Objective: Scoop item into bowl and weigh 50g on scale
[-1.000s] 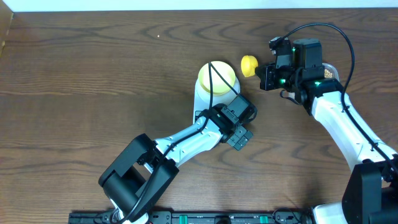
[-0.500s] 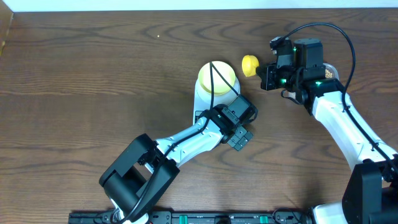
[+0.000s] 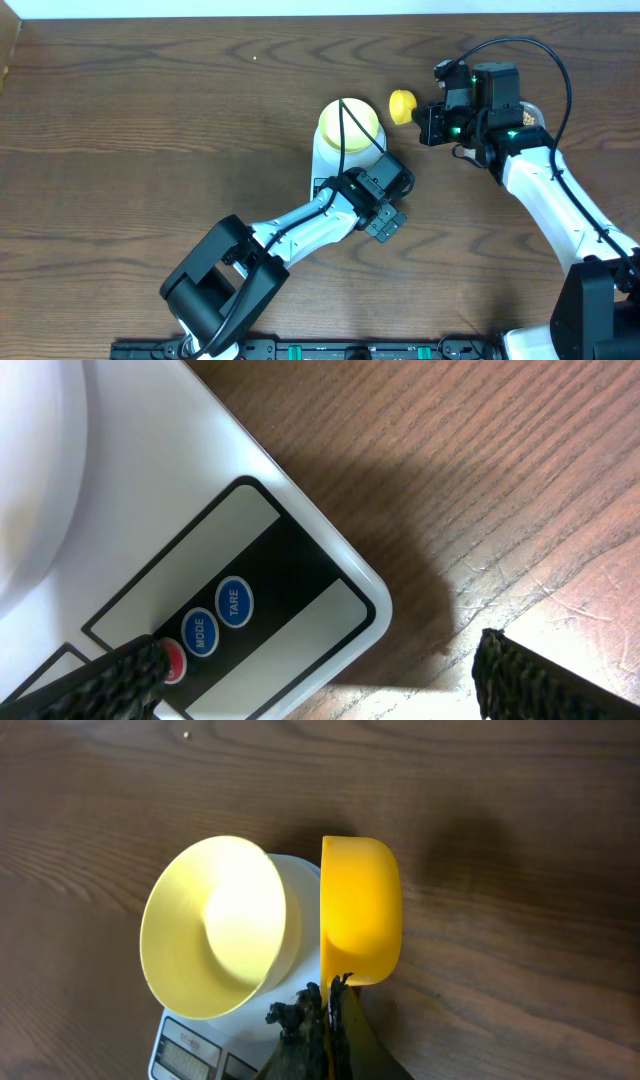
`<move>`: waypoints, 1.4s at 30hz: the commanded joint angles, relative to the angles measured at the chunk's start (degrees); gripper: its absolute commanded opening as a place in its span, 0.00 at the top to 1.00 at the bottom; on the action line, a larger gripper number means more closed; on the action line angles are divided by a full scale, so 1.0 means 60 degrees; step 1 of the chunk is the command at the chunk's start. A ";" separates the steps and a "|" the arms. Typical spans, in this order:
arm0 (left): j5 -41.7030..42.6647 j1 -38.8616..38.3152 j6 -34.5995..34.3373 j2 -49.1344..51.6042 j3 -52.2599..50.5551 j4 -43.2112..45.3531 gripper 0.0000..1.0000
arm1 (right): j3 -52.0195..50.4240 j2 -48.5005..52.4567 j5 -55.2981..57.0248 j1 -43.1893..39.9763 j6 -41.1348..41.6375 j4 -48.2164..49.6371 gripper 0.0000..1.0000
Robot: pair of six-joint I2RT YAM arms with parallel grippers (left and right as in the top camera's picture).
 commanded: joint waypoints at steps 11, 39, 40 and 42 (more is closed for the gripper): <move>0.0310 -0.0029 0.0058 -0.0798 -0.0087 -0.0069 0.01 | 0.0138 0.0000 0.0007 -0.0076 -0.0182 -0.0025 0.99; -0.2747 0.2255 -0.0769 -0.5825 -0.0091 -0.1537 0.01 | 0.0142 0.0000 -0.0499 -0.0495 -0.0138 -0.0215 0.99; -0.2743 0.2397 -0.0769 -0.5799 -0.0091 -0.1548 0.01 | 0.0142 0.0000 -0.0503 -0.0521 -0.0138 -0.0211 0.99; -0.2739 0.2667 -0.0772 -0.5737 -0.0091 -0.1665 0.01 | 0.0142 0.0000 -0.0499 -0.0561 -0.0138 -0.0219 0.99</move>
